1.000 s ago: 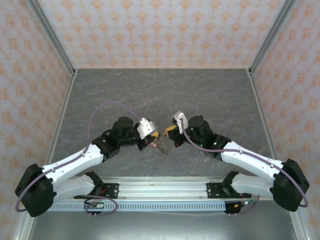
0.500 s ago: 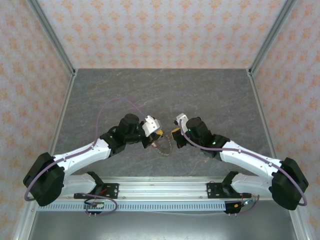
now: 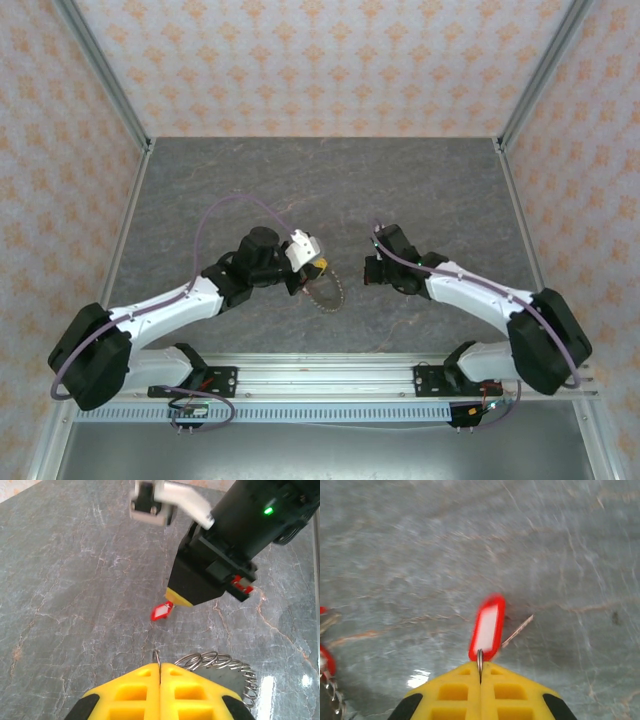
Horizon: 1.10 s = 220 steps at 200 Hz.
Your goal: Put the keys on the keyring
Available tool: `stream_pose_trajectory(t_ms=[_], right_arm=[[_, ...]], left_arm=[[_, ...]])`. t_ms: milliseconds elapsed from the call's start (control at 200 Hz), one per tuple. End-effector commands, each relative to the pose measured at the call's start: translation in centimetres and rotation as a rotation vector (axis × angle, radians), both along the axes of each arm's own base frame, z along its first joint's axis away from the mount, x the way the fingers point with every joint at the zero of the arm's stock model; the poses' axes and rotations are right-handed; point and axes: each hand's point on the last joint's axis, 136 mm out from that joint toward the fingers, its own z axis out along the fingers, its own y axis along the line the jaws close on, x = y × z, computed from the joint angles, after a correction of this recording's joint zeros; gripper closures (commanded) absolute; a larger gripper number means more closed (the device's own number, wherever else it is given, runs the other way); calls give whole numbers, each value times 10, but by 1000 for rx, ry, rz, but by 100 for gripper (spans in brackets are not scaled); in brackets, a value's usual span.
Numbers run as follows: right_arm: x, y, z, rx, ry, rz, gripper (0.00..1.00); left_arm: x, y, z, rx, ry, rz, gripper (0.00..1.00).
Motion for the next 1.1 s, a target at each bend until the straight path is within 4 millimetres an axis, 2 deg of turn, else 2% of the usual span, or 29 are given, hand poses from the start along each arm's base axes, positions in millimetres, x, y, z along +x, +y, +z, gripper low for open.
stream_pose_trajectory(t_ms=[0, 170, 280, 350, 470, 495, 546, 656, 756, 926, 1096], right_arm=[[-2, 0, -1, 7, 86, -66, 100], [4, 12, -8, 12, 115, -27, 100], [9, 13, -11, -22, 121, -8, 88], [12, 14, -5, -28, 99, 18, 77], [17, 19, 27, 24, -36, 91, 67], [19, 23, 39, 53, -87, 114, 65], [14, 31, 55, 111, -169, 200, 63], [-10, 57, 97, 268, -402, 485, 64], [-35, 69, 129, 334, -642, 721, 74], [-57, 80, 154, 317, -844, 968, 75], [-54, 93, 179, 362, -963, 996, 74]], left_arm=[[0, 2, 21, -41, -46, 3, 100], [-3, 4, 21, -48, -51, 3, 100], [-5, 2, 24, -61, -50, -6, 100], [-6, 2, 26, -68, -52, -14, 100], [-10, 1, 33, -82, -69, -40, 100], [-11, 0, 34, -86, -74, -50, 100], [-15, 0, 36, -93, -78, -75, 100], [-25, 0, 44, -130, -82, -133, 100], [-31, 1, 51, -158, -79, -167, 100], [-35, 2, 62, -206, -74, -203, 100], [-36, 0, 68, -230, -66, -224, 100]])
